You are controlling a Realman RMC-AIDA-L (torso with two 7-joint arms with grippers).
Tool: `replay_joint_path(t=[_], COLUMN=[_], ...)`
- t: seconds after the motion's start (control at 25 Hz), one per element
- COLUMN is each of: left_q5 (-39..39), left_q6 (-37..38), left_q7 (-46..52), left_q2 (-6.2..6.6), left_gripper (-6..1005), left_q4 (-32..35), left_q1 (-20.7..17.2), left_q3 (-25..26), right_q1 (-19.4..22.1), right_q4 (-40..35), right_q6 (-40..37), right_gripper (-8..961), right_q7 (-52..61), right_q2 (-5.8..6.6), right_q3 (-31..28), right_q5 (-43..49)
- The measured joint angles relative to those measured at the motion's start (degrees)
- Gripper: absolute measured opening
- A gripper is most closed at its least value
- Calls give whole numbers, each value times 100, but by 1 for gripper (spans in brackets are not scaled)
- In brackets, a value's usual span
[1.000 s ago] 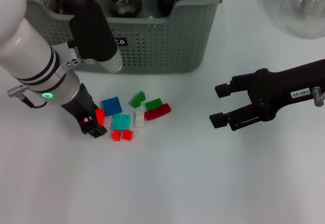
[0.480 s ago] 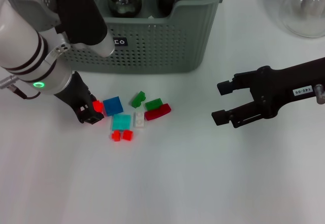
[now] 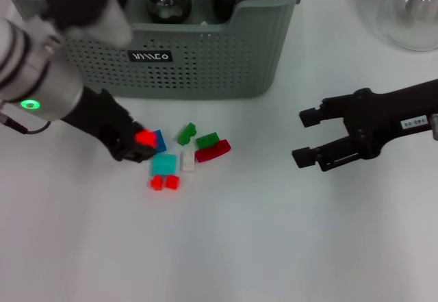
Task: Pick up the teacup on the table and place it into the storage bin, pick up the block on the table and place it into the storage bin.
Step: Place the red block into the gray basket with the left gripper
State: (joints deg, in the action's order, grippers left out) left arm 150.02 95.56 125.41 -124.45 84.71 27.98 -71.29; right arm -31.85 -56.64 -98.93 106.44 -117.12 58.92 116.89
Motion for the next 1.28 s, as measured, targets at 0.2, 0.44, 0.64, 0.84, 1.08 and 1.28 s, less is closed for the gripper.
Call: replay_joint_path(t=[0.2,0.44,0.64,0.84,1.08,1.28], left_q5=[-1899,-2743,-2665,-2173,-839,463], left_q6=[782,668,45,-944,-2238,-3003], left_q7=[-131,-108,307,815,1423,1956], left_q2=[14,28,97,372,589,600], left_gripper=[412,413,413,413,413,412], left_q4=[232,249,111,-390,-1741,-2737], left_q1=[-105,196,989,1650,2528,3077], left_q3=[1252,1545,1809,1830,1790,1750], right_q1=[21,38,61,106,112,110], right_q4=[93,428,624,655,659,663], right_q6=[-9,-36,-44,-44,-39,-30], right_gripper=[946,946,947,947,947,947], right_q7=[-51,-211,-456,-574,-600,-573], right_q2=[35,214,296,300,298,295], right_q3=[-372,-721,-876,-934,-950,-953], right_q5=[342,429,431,432,431,431])
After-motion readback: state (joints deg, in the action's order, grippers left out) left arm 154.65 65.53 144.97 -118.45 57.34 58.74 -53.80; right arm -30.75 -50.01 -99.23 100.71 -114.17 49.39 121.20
